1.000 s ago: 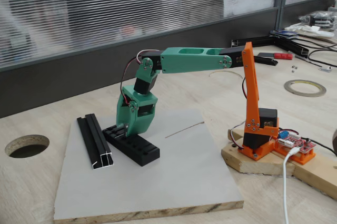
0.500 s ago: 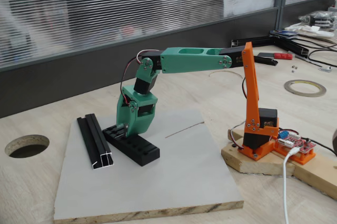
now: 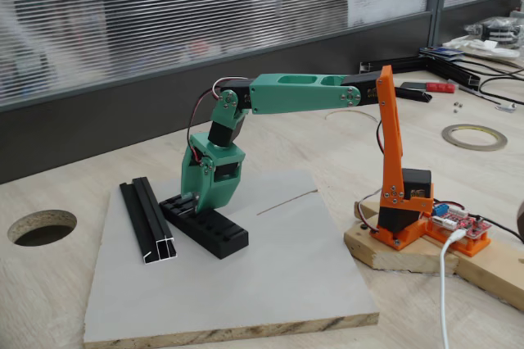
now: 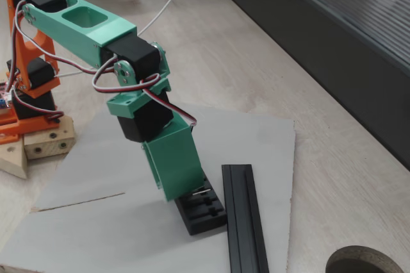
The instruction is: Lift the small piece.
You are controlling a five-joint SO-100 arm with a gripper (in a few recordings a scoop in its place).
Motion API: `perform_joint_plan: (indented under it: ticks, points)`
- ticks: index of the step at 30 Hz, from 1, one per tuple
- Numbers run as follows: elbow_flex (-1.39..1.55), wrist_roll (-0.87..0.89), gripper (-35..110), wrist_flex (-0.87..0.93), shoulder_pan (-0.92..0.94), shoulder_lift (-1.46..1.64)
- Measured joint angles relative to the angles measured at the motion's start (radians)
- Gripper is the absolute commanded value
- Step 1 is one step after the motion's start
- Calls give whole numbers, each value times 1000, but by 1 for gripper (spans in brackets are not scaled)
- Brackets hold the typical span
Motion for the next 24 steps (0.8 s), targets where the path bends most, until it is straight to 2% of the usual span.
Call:
perform_joint_plan:
  ticks: [5, 13, 24]
  points:
    - [0, 0, 15, 0, 0, 0]
    - [0, -11, 6, 0, 0, 0]
    - [0, -8, 6, 14, -52, -6]
